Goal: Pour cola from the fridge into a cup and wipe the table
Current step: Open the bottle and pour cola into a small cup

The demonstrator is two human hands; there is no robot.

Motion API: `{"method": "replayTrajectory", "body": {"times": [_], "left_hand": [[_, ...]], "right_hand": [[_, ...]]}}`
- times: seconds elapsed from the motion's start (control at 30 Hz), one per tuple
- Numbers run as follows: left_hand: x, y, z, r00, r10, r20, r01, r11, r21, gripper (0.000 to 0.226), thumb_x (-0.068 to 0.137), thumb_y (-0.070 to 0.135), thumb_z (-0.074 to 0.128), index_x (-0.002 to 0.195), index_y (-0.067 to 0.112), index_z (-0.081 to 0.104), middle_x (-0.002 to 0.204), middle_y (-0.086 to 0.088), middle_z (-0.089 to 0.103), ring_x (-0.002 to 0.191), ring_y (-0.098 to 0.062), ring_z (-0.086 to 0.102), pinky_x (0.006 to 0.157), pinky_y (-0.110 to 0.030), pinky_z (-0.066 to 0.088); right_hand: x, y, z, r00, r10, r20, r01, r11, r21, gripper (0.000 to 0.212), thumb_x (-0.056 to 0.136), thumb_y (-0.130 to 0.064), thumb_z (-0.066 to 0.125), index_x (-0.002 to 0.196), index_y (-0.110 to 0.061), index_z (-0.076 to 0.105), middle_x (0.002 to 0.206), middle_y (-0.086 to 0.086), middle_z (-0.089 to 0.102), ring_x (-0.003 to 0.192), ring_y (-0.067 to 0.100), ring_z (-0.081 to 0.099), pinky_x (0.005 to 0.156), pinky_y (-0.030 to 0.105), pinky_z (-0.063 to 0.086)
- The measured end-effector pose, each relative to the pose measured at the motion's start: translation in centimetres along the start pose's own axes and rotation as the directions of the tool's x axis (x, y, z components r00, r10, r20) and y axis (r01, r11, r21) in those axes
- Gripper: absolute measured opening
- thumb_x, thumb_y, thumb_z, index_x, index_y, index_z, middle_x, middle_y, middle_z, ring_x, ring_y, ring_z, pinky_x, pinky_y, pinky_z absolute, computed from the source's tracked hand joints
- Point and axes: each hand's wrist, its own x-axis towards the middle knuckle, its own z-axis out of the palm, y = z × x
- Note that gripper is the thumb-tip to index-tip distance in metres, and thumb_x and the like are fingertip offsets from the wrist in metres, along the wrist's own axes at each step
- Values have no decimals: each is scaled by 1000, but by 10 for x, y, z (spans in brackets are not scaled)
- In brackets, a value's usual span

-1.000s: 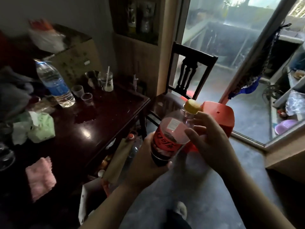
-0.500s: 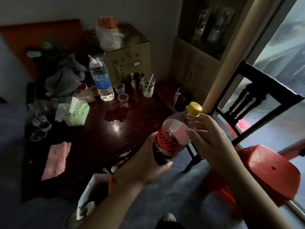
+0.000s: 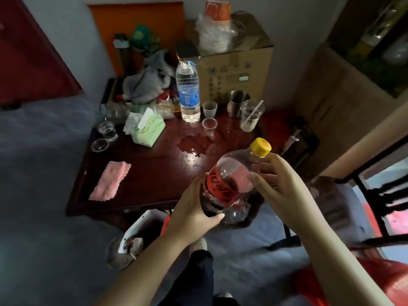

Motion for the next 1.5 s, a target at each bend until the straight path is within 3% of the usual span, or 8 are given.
{"method": "replayTrajectory", "body": {"times": [0.23,0.5,0.67,0.93,1.13,1.33,1.43,1.5], "left_hand": [[53,-37,-5,999,-10,-36,11,1000,24,82,56,15,85,126,27,45,112,29,52,107,10,52,87,-2,37],[140,-76,-18,999,-31,-10,31,999,-10,75,58,12,83,121,34,47,112,25,56,108,5,55,86,-8,41],[174,-94,-30,997,-48,59,47,999,15,78,59,15,83,122,39,44,113,20,58,107,5,54,85,-11,45],[196,-109,-41,986,-99,131,100,995,-3,81,59,17,81,125,43,41,116,26,54,108,6,53,86,-9,42],[199,-112,-52,986,-123,110,127,992,-29,82,60,16,81,127,40,42,118,24,54,110,5,53,87,-8,41],[200,-116,-52,994,-103,-42,108,984,139,78,61,19,74,131,32,43,120,19,53,112,-1,49,87,-20,45],[202,-118,-54,993,-119,-3,119,988,95,81,61,20,75,133,33,40,122,19,51,116,-1,48,92,-23,45],[203,-119,-58,989,-134,59,131,990,41,83,61,18,77,131,35,38,122,23,51,116,3,47,92,-18,42]], "right_hand": [[69,8,13,999,-20,51,25,995,-99,53,76,-60,54,123,-39,41,114,-17,57,106,-1,57,91,29,52],[175,15,15,990,-135,-28,108,881,-460,40,89,-52,43,112,-23,60,103,-14,59,89,10,57,68,25,45],[209,26,25,995,-77,-69,36,882,-470,28,86,-48,57,94,-21,63,77,-12,59,67,8,53,55,16,36],[243,32,33,983,-158,95,179,940,-291,33,88,-50,49,92,-18,55,86,-4,65,80,15,60,68,38,47],[268,28,27,943,-194,270,263,933,-247,23,91,-40,52,101,-21,58,91,-8,62,84,3,56,71,17,43],[279,27,53,999,-43,-21,27,871,-491,43,83,-59,44,80,-18,57,67,-3,62,62,20,60,55,36,47],[281,25,62,975,-203,-95,144,890,-432,39,89,-46,47,76,-10,54,60,0,58,55,23,56,47,32,38],[285,27,61,955,-296,1,278,894,-352,35,90,-41,47,78,-9,53,66,2,59,59,22,54,50,34,41]]}}
